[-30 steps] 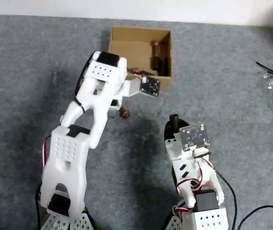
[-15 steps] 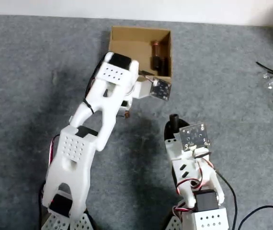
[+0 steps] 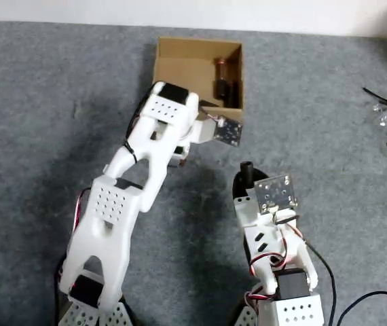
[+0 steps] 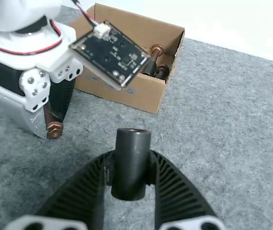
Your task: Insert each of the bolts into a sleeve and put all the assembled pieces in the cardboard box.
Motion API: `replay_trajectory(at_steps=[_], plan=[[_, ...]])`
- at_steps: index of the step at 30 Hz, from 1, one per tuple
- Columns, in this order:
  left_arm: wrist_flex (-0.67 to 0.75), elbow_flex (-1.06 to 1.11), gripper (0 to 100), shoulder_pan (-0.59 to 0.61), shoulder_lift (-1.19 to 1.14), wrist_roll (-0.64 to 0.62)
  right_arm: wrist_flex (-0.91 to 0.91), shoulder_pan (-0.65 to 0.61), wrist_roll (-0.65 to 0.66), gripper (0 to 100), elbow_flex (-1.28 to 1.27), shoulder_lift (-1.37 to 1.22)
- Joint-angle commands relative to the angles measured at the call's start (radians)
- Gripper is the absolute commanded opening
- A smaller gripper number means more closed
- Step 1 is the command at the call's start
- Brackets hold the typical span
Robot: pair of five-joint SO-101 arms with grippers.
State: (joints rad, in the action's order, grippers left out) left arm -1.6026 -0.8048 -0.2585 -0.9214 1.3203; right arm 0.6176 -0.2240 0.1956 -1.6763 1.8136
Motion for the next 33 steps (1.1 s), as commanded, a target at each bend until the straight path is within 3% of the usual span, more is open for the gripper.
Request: replay_trajectory(at_steps=[1,15,19,26,31,33], plan=[[0.012,-0.016,13,0.038,-0.024,0.117,-0.005,0.008,0.015,0.5,-0.093,0.025],[0.008,-0.016,12,0.081,-0.082,0.147,-0.005,0.008,0.017,0.5,-0.093,0.025],[0.006,-0.016,0,0.076,-0.082,0.146,-0.005,0.008,0.017,0.5,-0.093,0.025],[0.003,-0.016,1,0.07,-0.074,0.143,-0.005,0.008,0.017,0.5,-0.093,0.025],[-0.147,-0.073,1,0.033,0.001,0.141,-0.005,0.008,0.017,0.5,-0.093,0.025],[-0.164,-0.087,1,0.015,0.044,0.087,-0.005,0.008,0.017,0.5,-0.093,0.025]])
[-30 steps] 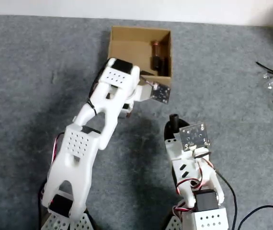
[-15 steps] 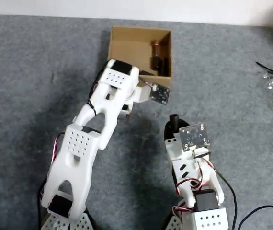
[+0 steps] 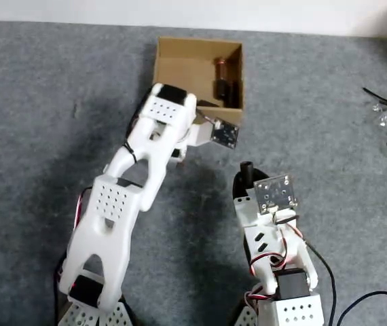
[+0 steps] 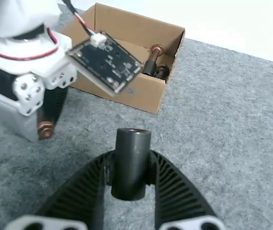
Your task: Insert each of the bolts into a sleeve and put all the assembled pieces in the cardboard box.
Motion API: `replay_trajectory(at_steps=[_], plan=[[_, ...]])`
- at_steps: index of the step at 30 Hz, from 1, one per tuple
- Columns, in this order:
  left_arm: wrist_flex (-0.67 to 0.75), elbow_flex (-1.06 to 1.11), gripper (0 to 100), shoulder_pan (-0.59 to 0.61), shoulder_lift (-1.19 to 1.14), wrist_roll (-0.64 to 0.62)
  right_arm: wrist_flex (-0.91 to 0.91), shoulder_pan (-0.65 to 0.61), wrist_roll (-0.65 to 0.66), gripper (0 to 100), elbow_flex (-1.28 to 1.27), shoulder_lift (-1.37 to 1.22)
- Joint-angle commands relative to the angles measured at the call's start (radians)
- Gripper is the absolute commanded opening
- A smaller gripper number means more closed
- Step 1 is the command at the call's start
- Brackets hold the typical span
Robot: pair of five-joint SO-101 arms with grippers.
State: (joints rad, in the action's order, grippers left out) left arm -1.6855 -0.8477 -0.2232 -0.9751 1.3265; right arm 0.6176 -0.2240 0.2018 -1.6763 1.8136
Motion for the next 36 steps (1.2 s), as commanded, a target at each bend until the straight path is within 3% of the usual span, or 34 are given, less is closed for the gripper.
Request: replay_trajectory(at_steps=[1,8,21,36], plan=[[-0.081,-0.044,1,-0.031,0.12,0.054,-0.005,0.008,0.011,0.5,-0.093,0.025],[-0.081,-0.044,1,-0.153,0.315,-0.106,-0.005,0.01,0.011,0.5,-0.093,0.025],[-0.08,-0.045,1,-0.367,0.734,-0.545,-0.005,0.012,0.011,0.5,-0.093,0.025],[0.129,-0.045,1,-0.395,1.211,-1.051,-0.005,0.013,0.011,0.5,-0.093,0.025]])
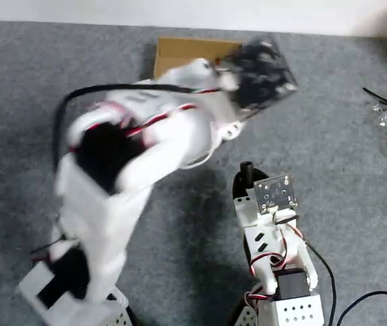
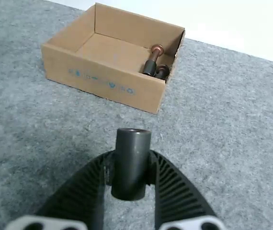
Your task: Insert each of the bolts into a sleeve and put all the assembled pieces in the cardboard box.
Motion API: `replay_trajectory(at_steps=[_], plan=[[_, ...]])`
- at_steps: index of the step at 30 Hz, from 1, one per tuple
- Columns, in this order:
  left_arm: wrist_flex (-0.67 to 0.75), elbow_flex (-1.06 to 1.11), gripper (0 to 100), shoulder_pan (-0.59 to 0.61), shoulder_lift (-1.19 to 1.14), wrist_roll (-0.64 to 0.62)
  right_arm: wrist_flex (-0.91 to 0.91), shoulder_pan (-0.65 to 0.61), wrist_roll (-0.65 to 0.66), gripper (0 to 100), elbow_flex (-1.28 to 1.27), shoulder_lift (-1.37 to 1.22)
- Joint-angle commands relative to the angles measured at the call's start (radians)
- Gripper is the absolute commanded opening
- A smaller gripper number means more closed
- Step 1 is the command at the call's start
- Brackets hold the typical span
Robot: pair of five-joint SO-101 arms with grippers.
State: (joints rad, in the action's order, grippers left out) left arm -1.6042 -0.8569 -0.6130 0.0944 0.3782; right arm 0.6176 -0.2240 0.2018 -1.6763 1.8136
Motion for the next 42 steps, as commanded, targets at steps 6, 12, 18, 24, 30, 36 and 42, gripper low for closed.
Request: replay_trajectory(at_steps=[6,12,18,24,30,36,42], plan=[[0.087,-0.035,1,0.108,0.321,-0.242,-0.005,0.015,0.011,0.5,-0.093,0.025],[0.057,0.196,1,0.392,0.364,-0.466,-0.005,0.015,0.011,0.5,-0.093,0.025],[0.196,0.746,1,0.423,0.285,-0.285,-0.004,0.015,0.011,0.5,-0.093,0.025],[0.5,1.055,1,0.417,0.217,-0.103,-0.004,0.015,0.011,0.5,-0.093,0.025],[0.721,1.259,1,0.401,0.133,0.057,-0.005,0.015,0.011,0.5,-0.093,0.025],[0.822,1.365,1,0.4,0.044,0.089,-0.005,0.015,0.011,0.5,-0.093,0.025],[0.822,1.363,4,0.383,0.008,0.091,-0.005,0.015,0.011,0.5,-0.093,0.025]])
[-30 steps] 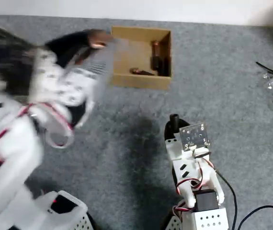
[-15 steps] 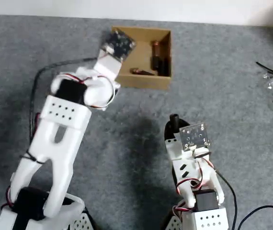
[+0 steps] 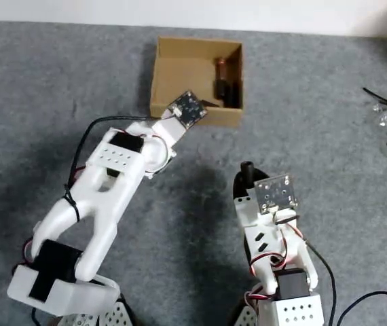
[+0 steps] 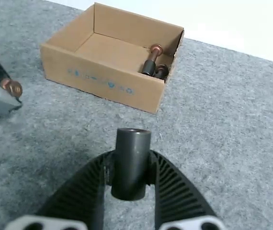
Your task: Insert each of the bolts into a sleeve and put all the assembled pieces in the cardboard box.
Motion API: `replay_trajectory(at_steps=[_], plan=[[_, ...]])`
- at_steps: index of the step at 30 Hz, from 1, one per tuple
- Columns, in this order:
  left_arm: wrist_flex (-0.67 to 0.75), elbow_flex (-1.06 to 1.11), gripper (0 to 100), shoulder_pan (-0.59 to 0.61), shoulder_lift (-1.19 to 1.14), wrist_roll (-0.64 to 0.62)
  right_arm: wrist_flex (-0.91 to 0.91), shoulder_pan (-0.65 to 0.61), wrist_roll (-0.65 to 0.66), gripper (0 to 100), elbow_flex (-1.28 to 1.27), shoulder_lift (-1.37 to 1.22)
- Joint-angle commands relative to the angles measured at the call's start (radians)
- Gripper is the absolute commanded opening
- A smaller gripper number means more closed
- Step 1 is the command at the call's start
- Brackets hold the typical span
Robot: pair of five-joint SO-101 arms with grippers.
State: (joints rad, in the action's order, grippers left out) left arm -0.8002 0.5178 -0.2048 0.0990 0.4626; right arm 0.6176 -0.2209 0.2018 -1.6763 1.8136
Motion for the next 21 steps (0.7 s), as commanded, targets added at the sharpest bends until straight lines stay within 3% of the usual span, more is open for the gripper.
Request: replay_trajectory(at_steps=[1,5,9,16,21], plan=[[0.018,-0.012,9,-0.025,0.002,0.006,-0.005,0.012,0.011,0.5,-0.093,0.025],[0.018,-0.013,23,-0.025,-0.001,0.006,-0.005,0.012,0.011,0.5,-0.093,0.025],[0.015,-0.03,21,-0.025,0.007,0.121,-0.005,0.012,0.011,0.5,-0.093,0.025],[-0.173,-0.113,21,-0.005,-0.005,0.341,-0.005,0.012,0.011,0.5,-0.093,0.025],[-0.189,-0.081,21,0.012,-0.005,0.6,-0.005,0.012,0.011,0.5,-0.093,0.025]])
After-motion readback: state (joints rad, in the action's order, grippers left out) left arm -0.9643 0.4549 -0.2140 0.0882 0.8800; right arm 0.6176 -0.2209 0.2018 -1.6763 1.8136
